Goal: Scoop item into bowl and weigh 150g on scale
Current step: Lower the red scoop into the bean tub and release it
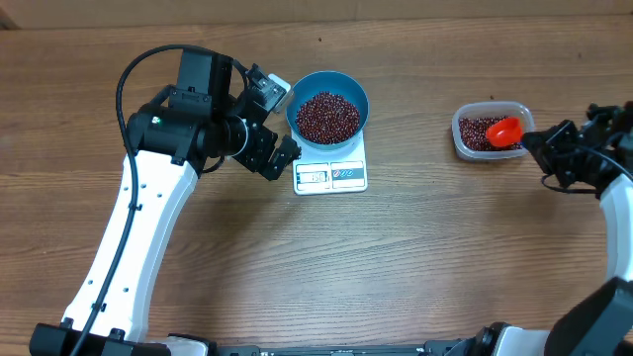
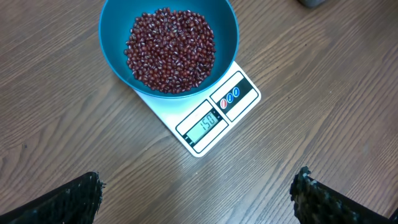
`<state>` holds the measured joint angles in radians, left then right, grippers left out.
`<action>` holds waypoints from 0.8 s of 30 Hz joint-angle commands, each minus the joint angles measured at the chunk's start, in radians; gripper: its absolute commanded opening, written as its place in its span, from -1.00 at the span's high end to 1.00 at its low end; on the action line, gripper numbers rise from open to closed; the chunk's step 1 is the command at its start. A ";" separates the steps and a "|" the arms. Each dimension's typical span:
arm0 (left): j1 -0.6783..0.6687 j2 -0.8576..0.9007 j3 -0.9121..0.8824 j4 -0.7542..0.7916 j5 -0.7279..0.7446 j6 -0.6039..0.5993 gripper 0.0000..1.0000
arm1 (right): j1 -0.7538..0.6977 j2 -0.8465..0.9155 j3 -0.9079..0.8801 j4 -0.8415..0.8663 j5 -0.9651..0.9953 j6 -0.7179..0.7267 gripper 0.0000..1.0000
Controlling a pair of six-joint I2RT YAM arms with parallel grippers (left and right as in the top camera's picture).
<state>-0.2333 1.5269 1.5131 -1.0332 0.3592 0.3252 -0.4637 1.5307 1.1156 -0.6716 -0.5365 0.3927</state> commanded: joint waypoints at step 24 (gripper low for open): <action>0.004 -0.022 -0.005 -0.003 -0.004 0.019 -0.99 | 0.027 0.036 -0.006 -0.100 0.090 -0.008 -1.00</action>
<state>-0.2333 1.5269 1.5131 -1.0332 0.3592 0.3252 -0.4377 1.5673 1.1103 -0.7731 -0.4778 0.3973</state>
